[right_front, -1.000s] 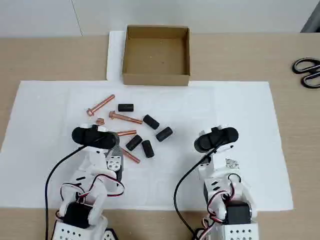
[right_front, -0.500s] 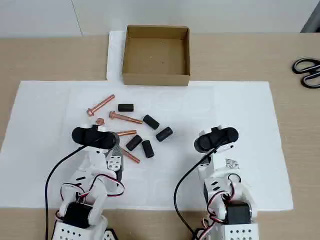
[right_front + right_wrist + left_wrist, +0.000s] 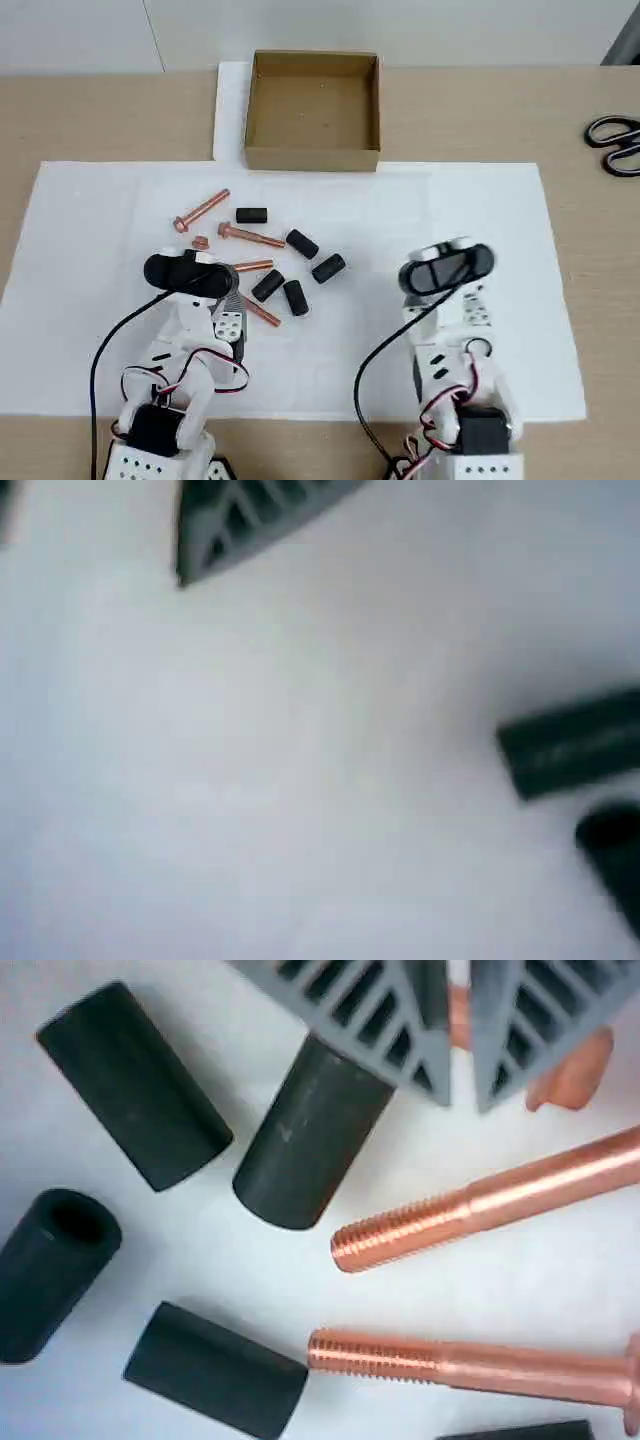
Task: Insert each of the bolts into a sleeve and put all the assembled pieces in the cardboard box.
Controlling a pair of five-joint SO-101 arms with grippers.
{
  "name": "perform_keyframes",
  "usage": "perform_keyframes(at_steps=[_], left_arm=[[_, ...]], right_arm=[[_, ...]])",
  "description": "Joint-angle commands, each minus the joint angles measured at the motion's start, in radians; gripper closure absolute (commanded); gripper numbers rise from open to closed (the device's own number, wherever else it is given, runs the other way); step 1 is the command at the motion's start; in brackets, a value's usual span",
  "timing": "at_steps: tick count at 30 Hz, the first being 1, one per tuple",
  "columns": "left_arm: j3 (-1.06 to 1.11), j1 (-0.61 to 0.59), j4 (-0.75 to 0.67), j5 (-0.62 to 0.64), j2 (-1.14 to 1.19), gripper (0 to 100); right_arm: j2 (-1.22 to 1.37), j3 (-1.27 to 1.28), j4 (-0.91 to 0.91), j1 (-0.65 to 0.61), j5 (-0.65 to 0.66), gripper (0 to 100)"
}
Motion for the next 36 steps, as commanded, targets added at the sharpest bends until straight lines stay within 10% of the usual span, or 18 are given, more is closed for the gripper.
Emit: perform_keyframes(at_steps=[1, 13, 25, 36], left_arm=[[-0.015, 0.008, -0.002, 0.002, -0.009, 99], [-0.01, 0.118, -0.011, -0.002, -0.009, 99], [-0.386, -0.446, 0.285, -0.298, 0.038, 99], [-1.167, -0.479, 0.493, -0.164, 1.24, 99]], right_arm=[[0.07, -0.16, 0.113, 0.07, 0.008, 79.1], [0.897, -0.703, 0.188, 0.166, 0.054, 79.3], [1.244, -1.007, 0.225, 0.159, 0.137, 79.3], [1.474, -1.131, 0.242, 0.039, 0.06, 79.3]])
